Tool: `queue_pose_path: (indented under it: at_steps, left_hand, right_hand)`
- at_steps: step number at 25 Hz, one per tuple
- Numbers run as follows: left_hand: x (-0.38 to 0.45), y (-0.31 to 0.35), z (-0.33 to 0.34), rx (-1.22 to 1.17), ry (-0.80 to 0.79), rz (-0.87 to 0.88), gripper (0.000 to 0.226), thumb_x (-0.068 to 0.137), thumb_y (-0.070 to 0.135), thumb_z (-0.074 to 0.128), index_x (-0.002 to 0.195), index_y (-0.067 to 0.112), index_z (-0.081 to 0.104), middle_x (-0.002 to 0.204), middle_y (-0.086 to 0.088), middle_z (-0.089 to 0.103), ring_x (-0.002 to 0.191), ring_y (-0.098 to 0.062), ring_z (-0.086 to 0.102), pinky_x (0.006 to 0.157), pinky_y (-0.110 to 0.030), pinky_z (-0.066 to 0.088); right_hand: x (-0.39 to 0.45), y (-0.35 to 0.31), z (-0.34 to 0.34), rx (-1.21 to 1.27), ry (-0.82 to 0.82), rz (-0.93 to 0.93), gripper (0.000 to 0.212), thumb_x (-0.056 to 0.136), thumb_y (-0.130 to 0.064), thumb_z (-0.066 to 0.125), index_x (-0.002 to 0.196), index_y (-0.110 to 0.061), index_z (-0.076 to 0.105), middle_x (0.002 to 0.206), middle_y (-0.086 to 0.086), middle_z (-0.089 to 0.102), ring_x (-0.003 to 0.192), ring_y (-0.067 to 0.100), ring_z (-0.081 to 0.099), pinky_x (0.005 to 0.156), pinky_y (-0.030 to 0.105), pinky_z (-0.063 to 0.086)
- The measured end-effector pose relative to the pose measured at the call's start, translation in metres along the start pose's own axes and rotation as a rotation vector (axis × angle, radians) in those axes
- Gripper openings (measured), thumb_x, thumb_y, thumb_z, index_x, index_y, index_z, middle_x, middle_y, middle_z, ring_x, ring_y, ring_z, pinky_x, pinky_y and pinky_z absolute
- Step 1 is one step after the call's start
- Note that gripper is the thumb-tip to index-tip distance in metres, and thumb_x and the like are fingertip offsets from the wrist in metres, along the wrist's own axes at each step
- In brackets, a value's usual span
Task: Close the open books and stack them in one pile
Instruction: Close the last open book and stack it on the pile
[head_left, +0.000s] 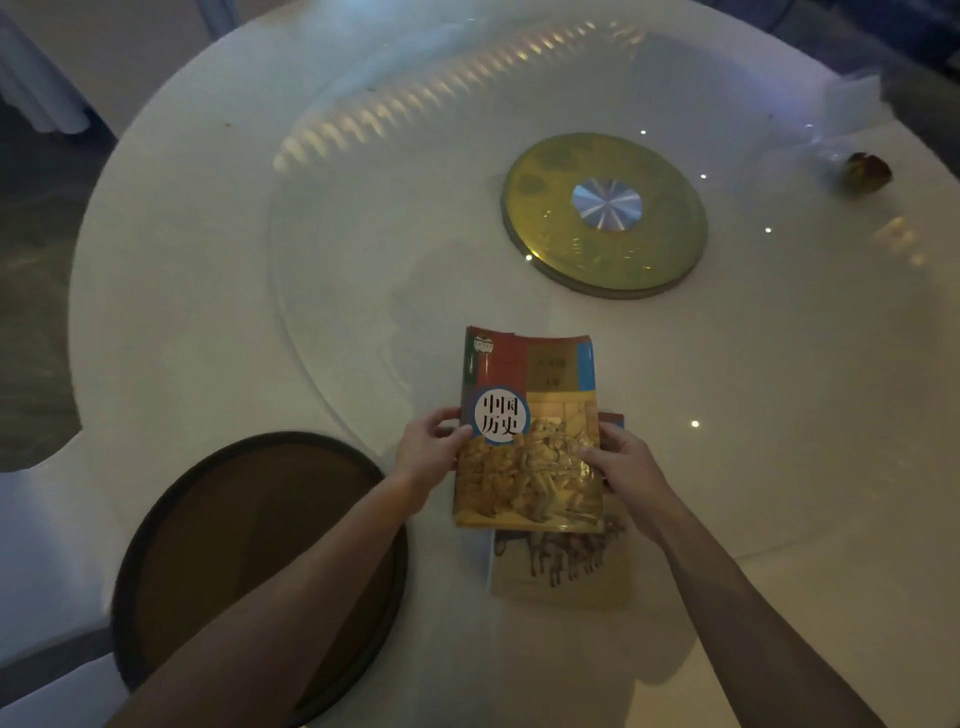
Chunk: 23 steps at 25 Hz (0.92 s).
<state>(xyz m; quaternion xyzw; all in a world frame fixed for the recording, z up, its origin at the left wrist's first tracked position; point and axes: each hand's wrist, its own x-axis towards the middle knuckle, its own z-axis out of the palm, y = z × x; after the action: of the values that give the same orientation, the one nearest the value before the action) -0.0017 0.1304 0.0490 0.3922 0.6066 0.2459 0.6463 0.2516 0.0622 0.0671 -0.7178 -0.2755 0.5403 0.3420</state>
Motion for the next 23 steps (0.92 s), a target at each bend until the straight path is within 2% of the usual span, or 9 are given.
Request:
queue_pose_path:
  at_steps: [2, 4, 7, 12, 14, 17, 20, 23]
  left_hand:
    - [-0.007, -0.011, 0.026, 0.028, 0.019, -0.010, 0.032, 0.097, 0.017, 0.063, 0.129, 0.012, 0.064, 0.100, -0.008, 0.075, 0.086, -0.018, 0.074, 0.059, -0.027, 0.060]
    - [-0.014, -0.024, 0.046, 0.082, 0.046, -0.032, 0.033, 0.096, 0.017, 0.064, 0.129, 0.012, 0.065, 0.098, -0.008, 0.076, 0.086, -0.019, 0.074, 0.068, -0.035, 0.064]
    - [-0.021, -0.040, 0.061, 0.143, 0.072, -0.045, 0.036, 0.096, 0.017, 0.065, 0.131, 0.014, 0.065, 0.099, -0.009, 0.077, 0.091, -0.023, 0.074, 0.082, -0.048, 0.062]
    - [-0.033, -0.056, 0.070, 0.374, 0.141, 0.005, 0.047, 0.095, 0.021, 0.066, 0.141, 0.018, 0.057, 0.095, -0.006, 0.075, 0.087, -0.019, 0.070, 0.074, -0.039, 0.061]
    - [-0.036, -0.061, 0.072, 0.465, 0.161, 0.054, 0.046, 0.094, 0.022, 0.066, 0.139, 0.018, 0.058, 0.101, -0.006, 0.073, 0.089, -0.018, 0.068, 0.075, -0.039, 0.061]
    - [-0.037, -0.066, 0.074, 0.590, 0.144, 0.128, 0.037, 0.095, 0.023, 0.063, 0.132, 0.022, 0.063, 0.107, 0.000, 0.071, 0.090, -0.014, 0.066, 0.078, -0.040, 0.060]
    - [-0.037, -0.067, 0.075, 0.721, 0.147, 0.138, 0.036, 0.096, 0.029, 0.061, 0.131, 0.023, 0.063, 0.105, -0.003, 0.062, 0.093, -0.018, 0.064, 0.084, -0.040, 0.058]
    - [-0.039, -0.071, 0.078, 0.726, 0.097, 0.123, 0.041, 0.098, 0.032, 0.057, 0.138, 0.025, 0.056, 0.109, -0.004, 0.059, 0.099, -0.021, 0.064, 0.087, -0.041, 0.058]
  right_hand:
    - [-0.008, 0.014, -0.018, -0.031, 0.054, 0.013, 0.024, 0.094, -0.004, 0.064, 0.108, -0.018, 0.077, 0.104, 0.005, 0.082, 0.085, 0.015, 0.079, 0.063, 0.028, 0.062]
    - [-0.015, 0.028, -0.030, -0.092, 0.084, 0.013, 0.026, 0.094, -0.003, 0.064, 0.103, -0.022, 0.078, 0.102, 0.003, 0.081, 0.083, 0.011, 0.078, 0.065, 0.027, 0.062]
    - [-0.025, 0.048, -0.036, -0.181, 0.088, -0.005, 0.025, 0.094, -0.005, 0.063, 0.107, -0.021, 0.077, 0.102, 0.000, 0.079, 0.088, 0.013, 0.076, 0.072, 0.036, 0.064]
    - [-0.039, 0.071, -0.027, -0.378, 0.157, -0.026, 0.029, 0.094, -0.009, 0.056, 0.118, -0.022, 0.065, 0.100, 0.001, 0.074, 0.088, 0.017, 0.071, 0.077, 0.042, 0.062]
    - [-0.039, 0.078, -0.024, -0.500, 0.179, -0.054, 0.029, 0.096, -0.013, 0.056, 0.123, -0.018, 0.063, 0.107, 0.007, 0.069, 0.096, 0.024, 0.067, 0.082, 0.045, 0.060]
    - [-0.037, 0.085, -0.025, -0.675, 0.197, -0.032, 0.035, 0.098, -0.020, 0.056, 0.133, -0.016, 0.057, 0.120, 0.008, 0.063, 0.110, 0.026, 0.061, 0.091, 0.045, 0.056]
    - [-0.038, 0.091, -0.025, -0.666, 0.212, -0.018, 0.049, 0.099, -0.020, 0.057, 0.147, -0.016, 0.049, 0.139, 0.010, 0.059, 0.127, 0.029, 0.056, 0.101, 0.048, 0.052]
    - [-0.039, 0.095, -0.024, -0.640, 0.286, -0.011, 0.053, 0.100, -0.022, 0.058, 0.151, -0.015, 0.047, 0.142, 0.015, 0.054, 0.132, 0.032, 0.052, 0.104, 0.050, 0.051]
